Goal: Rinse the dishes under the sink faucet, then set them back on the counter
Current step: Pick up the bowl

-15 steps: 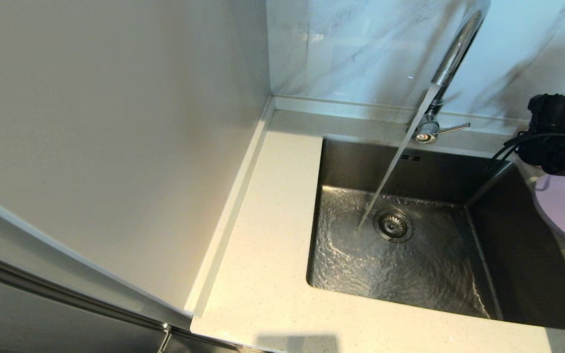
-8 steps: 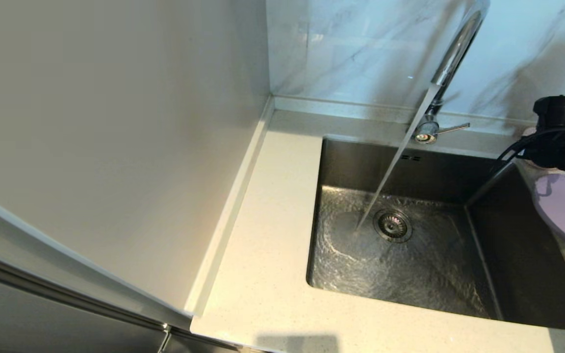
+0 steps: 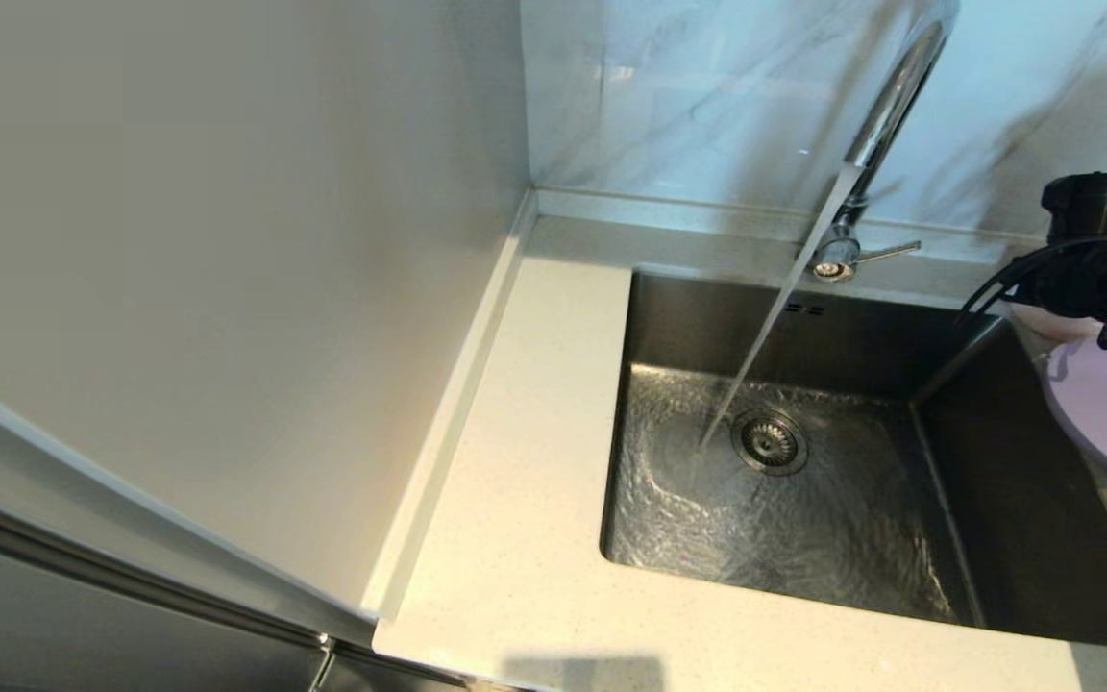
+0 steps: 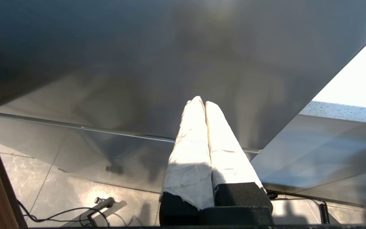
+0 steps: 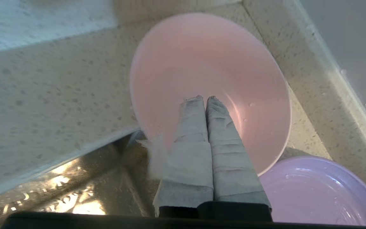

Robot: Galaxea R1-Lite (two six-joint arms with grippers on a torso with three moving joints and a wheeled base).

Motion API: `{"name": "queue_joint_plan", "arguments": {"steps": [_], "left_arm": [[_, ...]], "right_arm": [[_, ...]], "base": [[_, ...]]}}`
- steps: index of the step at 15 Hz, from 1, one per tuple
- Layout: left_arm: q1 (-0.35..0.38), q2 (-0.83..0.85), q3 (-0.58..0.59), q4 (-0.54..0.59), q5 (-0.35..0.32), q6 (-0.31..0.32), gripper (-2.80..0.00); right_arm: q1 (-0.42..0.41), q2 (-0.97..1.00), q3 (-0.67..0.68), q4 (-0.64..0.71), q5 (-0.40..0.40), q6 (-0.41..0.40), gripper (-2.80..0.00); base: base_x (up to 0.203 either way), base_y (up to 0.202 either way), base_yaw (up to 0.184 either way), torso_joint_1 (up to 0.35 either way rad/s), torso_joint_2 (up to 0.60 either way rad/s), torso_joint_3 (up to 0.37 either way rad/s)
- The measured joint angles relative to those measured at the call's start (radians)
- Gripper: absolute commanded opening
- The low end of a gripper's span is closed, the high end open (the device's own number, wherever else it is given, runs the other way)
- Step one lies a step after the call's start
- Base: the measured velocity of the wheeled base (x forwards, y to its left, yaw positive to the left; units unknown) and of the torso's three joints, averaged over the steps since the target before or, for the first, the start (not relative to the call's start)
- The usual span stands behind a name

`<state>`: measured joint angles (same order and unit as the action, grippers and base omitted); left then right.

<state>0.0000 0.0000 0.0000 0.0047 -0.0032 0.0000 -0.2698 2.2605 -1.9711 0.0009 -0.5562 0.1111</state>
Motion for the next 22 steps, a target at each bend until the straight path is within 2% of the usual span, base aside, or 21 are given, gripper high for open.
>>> {"name": "queue_joint_plan", "arguments": {"steps": [9,11,12,14,18,20,21,22], "left_arm": [[0.0,0.0,0.0,0.0,0.0,0.0,-2.8],[0.0,0.0,0.0,0.0,0.0,0.0,-2.8],[0.0,0.0,0.0,0.0,0.0,0.0,-2.8],[0.0,0.0,0.0,0.0,0.0,0.0,-2.8],[0.0,0.0,0.0,0.0,0.0,0.0,-2.8],[0.0,0.0,0.0,0.0,0.0,0.0,-2.8],[0.0,0.0,0.0,0.0,0.0,0.0,-2.8],[0.0,0.0,0.0,0.0,0.0,0.0,-2.8]], "right_arm": [[0.0,-0.067,-0.002,-0.03,-0.004,-0.009,-2.8],[-0.003,-0.11,-0.004,-0.031,0.006,-0.051,-2.8],[-0.005,-0.131,-0.004,-0.003,0.026,-0.086,-2.8],[-0.017,-0.172,-0.013,0.132,0.095,-0.103,-2.8],[-0.057,-0.23,-0.024,0.438,0.321,-0.107,-2.8],[-0.072,-0.241,-0.025,0.463,0.368,-0.083,-2.8],[-0.075,-0.241,-0.025,0.463,0.37,-0.076,0.0],[-0.076,-0.24,-0.025,0.46,0.37,-0.069,0.0]], "base": [[0.0,0.0,0.0,0.0,0.0,0.0],[0.0,0.0,0.0,0.0,0.0,0.0],[0.0,0.0,0.0,0.0,0.0,0.0],[0.0,0.0,0.0,0.0,0.0,0.0],[0.0,0.0,0.0,0.0,0.0,0.0],[0.0,0.0,0.0,0.0,0.0,0.0],[0.0,0.0,0.0,0.0,0.0,0.0],[0.0,0.0,0.0,0.0,0.0,0.0]]}}
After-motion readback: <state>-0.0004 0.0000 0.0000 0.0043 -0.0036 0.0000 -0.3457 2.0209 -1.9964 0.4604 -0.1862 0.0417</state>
